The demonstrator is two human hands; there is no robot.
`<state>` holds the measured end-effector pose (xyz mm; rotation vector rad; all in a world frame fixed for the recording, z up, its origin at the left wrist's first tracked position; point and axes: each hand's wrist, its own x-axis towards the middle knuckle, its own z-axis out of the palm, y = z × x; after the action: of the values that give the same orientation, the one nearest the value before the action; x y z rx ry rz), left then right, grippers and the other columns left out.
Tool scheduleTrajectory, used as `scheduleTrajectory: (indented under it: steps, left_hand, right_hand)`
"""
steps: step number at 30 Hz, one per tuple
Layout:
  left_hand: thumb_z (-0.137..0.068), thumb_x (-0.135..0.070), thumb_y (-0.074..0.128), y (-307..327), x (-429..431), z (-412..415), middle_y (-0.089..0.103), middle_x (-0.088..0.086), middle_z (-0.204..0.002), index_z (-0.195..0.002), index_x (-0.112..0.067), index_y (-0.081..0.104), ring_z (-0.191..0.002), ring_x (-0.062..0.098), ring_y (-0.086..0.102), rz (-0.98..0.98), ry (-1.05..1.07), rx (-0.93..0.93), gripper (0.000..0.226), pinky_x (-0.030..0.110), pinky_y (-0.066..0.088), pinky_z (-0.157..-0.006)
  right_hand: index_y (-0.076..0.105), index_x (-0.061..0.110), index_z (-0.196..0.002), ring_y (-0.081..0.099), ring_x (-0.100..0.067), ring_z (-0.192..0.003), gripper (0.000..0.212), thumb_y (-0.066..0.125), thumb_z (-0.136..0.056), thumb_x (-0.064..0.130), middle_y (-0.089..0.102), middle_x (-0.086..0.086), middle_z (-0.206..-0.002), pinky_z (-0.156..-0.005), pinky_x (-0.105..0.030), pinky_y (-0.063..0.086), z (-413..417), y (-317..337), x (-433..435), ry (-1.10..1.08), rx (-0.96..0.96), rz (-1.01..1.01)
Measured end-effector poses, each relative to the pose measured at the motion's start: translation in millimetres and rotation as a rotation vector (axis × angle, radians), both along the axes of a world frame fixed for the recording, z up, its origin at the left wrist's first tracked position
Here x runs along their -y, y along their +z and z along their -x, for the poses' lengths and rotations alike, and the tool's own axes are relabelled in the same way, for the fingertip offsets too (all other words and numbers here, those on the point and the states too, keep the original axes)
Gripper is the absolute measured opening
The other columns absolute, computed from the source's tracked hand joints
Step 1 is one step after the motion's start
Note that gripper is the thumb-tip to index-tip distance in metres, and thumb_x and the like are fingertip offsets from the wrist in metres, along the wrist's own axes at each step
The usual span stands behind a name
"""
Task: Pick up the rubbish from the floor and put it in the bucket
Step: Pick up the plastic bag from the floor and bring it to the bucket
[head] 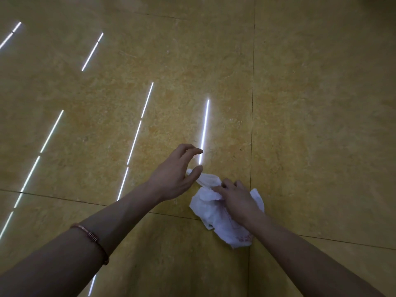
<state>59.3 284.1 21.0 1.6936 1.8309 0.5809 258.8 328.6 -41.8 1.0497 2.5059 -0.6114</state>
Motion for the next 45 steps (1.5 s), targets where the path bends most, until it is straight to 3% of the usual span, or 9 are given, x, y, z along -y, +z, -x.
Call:
scheduleTrajectory:
  steps: [4, 11, 15, 19, 23, 29, 35, 41, 45]
  left_hand:
    - [-0.091, -0.046, 0.041, -3, 3, 3, 0.038, -0.004, -0.136, -0.135, -0.02, 0.043, -0.109, 0.011, 0.05, -0.028, -0.012, 0.003, 0.051, 0.022, 0.041, -0.084]
    - [-0.088, -0.052, 0.037, 1, 5, 0, 0.038, -0.004, -0.137, -0.136, -0.022, 0.042, -0.116, 0.01, 0.048, -0.026, -0.016, -0.015, 0.056, 0.029, 0.047, -0.09]
    - [-0.094, -0.04, 0.047, 3, 5, 0, 0.037, -0.003, -0.138, -0.136, -0.02, 0.043, -0.105, 0.008, 0.048, -0.018, -0.016, -0.019, 0.047, 0.024, 0.044, -0.084]
    - [-0.09, -0.047, 0.041, 4, 7, 2, 0.037, -0.004, -0.138, -0.135, -0.019, 0.044, -0.112, 0.011, 0.05, -0.008, -0.023, -0.027, 0.052, 0.028, 0.047, -0.086]
    - [-0.094, -0.04, 0.047, 5, 8, 4, 0.036, -0.005, -0.138, -0.134, -0.019, 0.045, -0.085, 0.004, 0.047, -0.002, -0.012, -0.037, 0.046, 0.022, 0.042, -0.079]
    - [-0.094, -0.038, 0.047, 13, 7, 11, 0.036, -0.006, -0.138, -0.134, -0.019, 0.046, -0.076, 0.002, 0.049, -0.015, 0.013, -0.024, 0.044, 0.019, 0.038, -0.076]
    - [-0.095, -0.034, 0.048, 7, 6, 15, 0.04, -0.001, -0.136, -0.135, -0.019, 0.043, -0.117, 0.011, 0.046, -0.058, 0.081, 0.038, 0.043, 0.022, 0.041, -0.086]
    - [-0.093, -0.03, 0.052, 29, 6, 19, 0.041, 0.001, -0.135, -0.138, -0.019, 0.039, -0.118, 0.009, 0.043, -0.069, 0.145, 0.087, 0.048, 0.025, 0.04, -0.092]
    - [-0.08, -0.045, 0.065, 83, 12, 18, 0.036, -0.002, -0.138, -0.145, -0.032, 0.024, -0.119, 0.005, 0.04, 0.042, 0.074, 0.195, 0.078, 0.027, 0.038, -0.099]
  right_hand:
    - [0.048, 0.023, -0.136, 0.051, -0.024, -0.111, 0.042, 0.038, -0.097, 0.012, 0.052, -0.006, -0.126, -0.091, -0.033, 0.044, -4, 1, -6, -0.135, -0.094, 0.068]
    - [0.058, 0.027, -0.125, 0.056, -0.015, -0.089, 0.033, 0.043, -0.096, 0.022, 0.055, 0.0, -0.108, -0.075, -0.032, 0.046, -1, 16, -17, -0.511, -0.315, 0.254]
    - [0.064, 0.009, -0.111, 0.056, -0.021, -0.094, 0.031, 0.042, -0.091, 0.002, 0.054, -0.004, -0.11, -0.073, -0.03, 0.042, 0, 24, -24, -0.343, -0.228, 0.065]
    - [0.054, 0.007, -0.098, 0.05, -0.021, -0.084, 0.024, 0.042, -0.093, 0.027, 0.043, -0.002, -0.102, -0.069, -0.031, 0.038, 7, 37, -25, -0.414, -0.249, 0.089]
    - [0.038, 0.01, -0.124, 0.051, -0.019, -0.092, 0.074, 0.057, -0.077, 0.064, 0.03, -0.001, -0.119, -0.067, -0.03, 0.041, 15, 41, -24, -0.362, -0.184, 0.141]
    - [0.044, 0.009, -0.099, 0.045, -0.018, -0.075, 0.014, 0.054, -0.09, 0.012, 0.041, -0.008, -0.108, -0.061, -0.031, 0.04, 24, 44, -33, -0.395, -0.345, 0.023]
    - [0.044, 0.012, -0.124, 0.045, -0.015, -0.091, 0.037, 0.042, -0.089, 0.0, 0.04, -0.002, -0.115, -0.067, -0.025, 0.041, 32, 50, -38, -0.554, -0.56, 0.134]
    - [0.043, 0.012, -0.125, 0.046, -0.015, -0.085, 0.037, 0.037, -0.091, -0.002, 0.04, -0.004, -0.113, -0.061, -0.02, 0.04, 31, 75, -42, -0.65, -0.574, 0.084]
    - [0.044, 0.015, -0.111, 0.048, -0.015, -0.088, 0.023, 0.039, -0.093, 0.003, 0.048, -0.009, -0.112, -0.055, -0.012, 0.034, 32, 129, -34, -0.749, -0.637, 0.144]
